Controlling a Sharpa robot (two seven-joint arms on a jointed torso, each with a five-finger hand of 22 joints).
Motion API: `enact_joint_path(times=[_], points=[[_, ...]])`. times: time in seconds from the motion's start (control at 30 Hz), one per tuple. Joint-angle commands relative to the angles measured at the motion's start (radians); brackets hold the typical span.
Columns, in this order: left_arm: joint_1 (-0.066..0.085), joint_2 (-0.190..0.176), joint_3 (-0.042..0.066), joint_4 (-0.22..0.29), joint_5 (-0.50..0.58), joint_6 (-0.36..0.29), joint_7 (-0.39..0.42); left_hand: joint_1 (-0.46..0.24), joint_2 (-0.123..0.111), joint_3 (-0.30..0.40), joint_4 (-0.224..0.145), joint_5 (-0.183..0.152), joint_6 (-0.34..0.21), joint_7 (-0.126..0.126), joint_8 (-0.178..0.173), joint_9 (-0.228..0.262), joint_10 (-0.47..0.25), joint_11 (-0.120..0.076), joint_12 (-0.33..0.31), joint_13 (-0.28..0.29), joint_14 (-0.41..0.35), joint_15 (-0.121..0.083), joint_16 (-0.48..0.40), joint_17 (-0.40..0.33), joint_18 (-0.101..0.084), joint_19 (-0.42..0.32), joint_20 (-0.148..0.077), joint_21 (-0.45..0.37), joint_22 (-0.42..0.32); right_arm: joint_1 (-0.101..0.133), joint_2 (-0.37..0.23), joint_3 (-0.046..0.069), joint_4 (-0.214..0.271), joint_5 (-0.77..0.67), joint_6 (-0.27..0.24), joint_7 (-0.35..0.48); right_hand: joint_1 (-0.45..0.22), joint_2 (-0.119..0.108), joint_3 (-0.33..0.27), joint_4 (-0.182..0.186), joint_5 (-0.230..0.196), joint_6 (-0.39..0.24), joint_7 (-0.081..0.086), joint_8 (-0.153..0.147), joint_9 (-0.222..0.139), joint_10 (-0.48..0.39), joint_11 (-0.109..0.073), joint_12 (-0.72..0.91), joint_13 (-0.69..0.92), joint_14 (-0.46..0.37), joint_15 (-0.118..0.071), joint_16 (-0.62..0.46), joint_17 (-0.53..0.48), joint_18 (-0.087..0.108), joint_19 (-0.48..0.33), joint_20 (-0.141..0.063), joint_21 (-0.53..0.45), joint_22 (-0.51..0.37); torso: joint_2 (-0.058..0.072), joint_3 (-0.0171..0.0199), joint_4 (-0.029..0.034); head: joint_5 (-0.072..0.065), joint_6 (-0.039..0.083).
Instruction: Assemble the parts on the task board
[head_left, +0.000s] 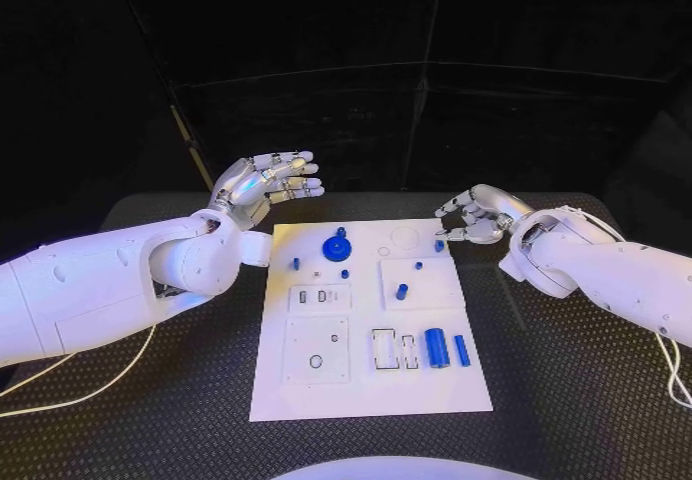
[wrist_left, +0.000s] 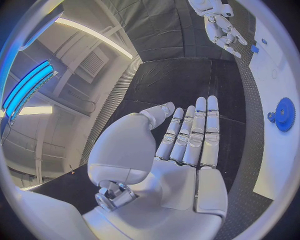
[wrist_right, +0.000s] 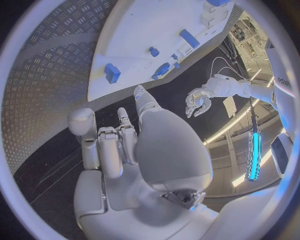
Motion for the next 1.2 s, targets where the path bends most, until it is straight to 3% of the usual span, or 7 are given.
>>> enact_joint_path(times=[0.03, 0.23, 0.43, 0.53, 0.9, 1.2], points=[[0.001, 0.003, 0.001, -0.003, -0.005, 0.016, 0.003, -0.010, -0.001, 0.004, 0.003, -0.004, 0.005, 0.037, -0.006, 0.000, 0.005, 0.000, -0.003, -0.002, 0.006, 0.000, -0.005, -0.002, 0.011, 0.005, 0.003, -0.005, -0.001, 0.002, 0.001, 0.002, -0.016, 0.021, 0.062, 0.066, 0.011, 0.002, 0.001, -0.007, -0.006, -0.012, 0.000, 0.000, -0.001, 0.016, -0.004, -0.001, 0.131, 0.100, 0.002, -0.002, 0.231, -0.013, -0.005, 0.000, -0.004, -0.001, 0.001, 0.0020, -0.0008, -0.008, 0.001], [0.001, 0.006, 0.000, -0.008, -0.005, 0.018, 0.004, -0.010, -0.001, 0.004, 0.003, -0.004, 0.005, 0.037, -0.006, 0.000, 0.005, 0.000, -0.003, -0.002, 0.006, 0.000, -0.005, -0.002, 0.011, 0.005, 0.003, -0.005, -0.001, 0.001, 0.009, 0.002, -0.054, 0.007, 0.086, 0.077, 0.037, 0.010, 0.004, -0.027, -0.004, -0.017, -0.001, 0.002, 0.000, 0.015, -0.005, -0.001, 0.132, 0.100, 0.000, -0.002, 0.229, -0.012, -0.006, -0.001, -0.005, -0.003, 0.001, -0.0015, 0.0018, -0.015, 0.004], [0.000, 0.009, 0.000, -0.010, -0.005, 0.019, 0.003, -0.010, -0.001, 0.004, 0.003, -0.004, 0.005, 0.037, -0.006, 0.000, 0.005, 0.000, -0.003, -0.002, 0.006, 0.000, -0.005, -0.002, 0.011, 0.005, 0.003, -0.005, -0.001, 0.000, 0.022, 0.002, -0.089, -0.023, 0.118, 0.076, 0.083, 0.023, 0.022, -0.067, 0.004, -0.007, -0.002, 0.007, 0.003, 0.017, -0.007, 0.001, 0.135, 0.099, -0.001, -0.003, 0.228, -0.012, -0.007, -0.003, -0.004, -0.003, 0.002, -0.0020, 0.0047, -0.018, 0.003], [0.000, 0.009, 0.000, -0.011, -0.005, 0.019, 0.004, -0.010, -0.001, 0.004, 0.003, -0.004, 0.005, 0.037, -0.006, 0.000, 0.005, 0.000, -0.003, -0.002, 0.006, 0.000, -0.005, -0.002, 0.011, 0.005, 0.003, -0.005, -0.001, 0.000, 0.027, 0.002, -0.094, -0.039, 0.129, 0.074, 0.085, 0.025, 0.024, -0.070, 0.004, -0.004, -0.002, 0.009, 0.003, 0.017, -0.007, 0.002, 0.136, 0.099, -0.002, -0.003, 0.228, -0.013, -0.007, -0.003, -0.004, -0.003, 0.002, -0.0013, 0.0012, -0.013, 0.001], [0.000, 0.009, 0.000, -0.015, -0.005, 0.018, 0.002, -0.009, -0.001, 0.006, 0.003, -0.004, 0.005, 0.036, -0.006, 0.000, 0.006, 0.000, -0.005, -0.001, 0.007, 0.000, -0.006, -0.002, 0.012, 0.005, 0.003, -0.005, -0.002, -0.002, 0.022, 0.002, -0.091, -0.053, 0.153, 0.066, 0.073, 0.029, 0.021, -0.069, 0.002, 0.009, -0.001, 0.013, 0.005, 0.019, -0.006, 0.004, 0.138, 0.100, -0.001, -0.003, 0.229, -0.013, -0.006, -0.003, -0.003, 0.000, 0.002, -0.0013, -0.0007, -0.013, -0.003], [0.000, 0.009, 0.000, -0.018, -0.005, 0.019, 0.000, -0.009, -0.001, 0.006, 0.003, -0.004, 0.005, 0.036, -0.006, 0.000, 0.006, 0.000, -0.005, -0.001, 0.007, 0.000, -0.006, -0.002, 0.012, 0.005, 0.003, -0.005, -0.002, -0.007, 0.022, 0.002, -0.091, -0.054, 0.160, 0.064, 0.069, 0.031, 0.020, -0.070, 0.002, 0.018, 0.001, 0.016, 0.006, 0.021, -0.005, 0.006, 0.139, 0.100, -0.001, -0.002, 0.231, -0.014, -0.004, -0.003, -0.001, 0.003, 0.001, -0.0016, 0.0021, -0.016, -0.002]])
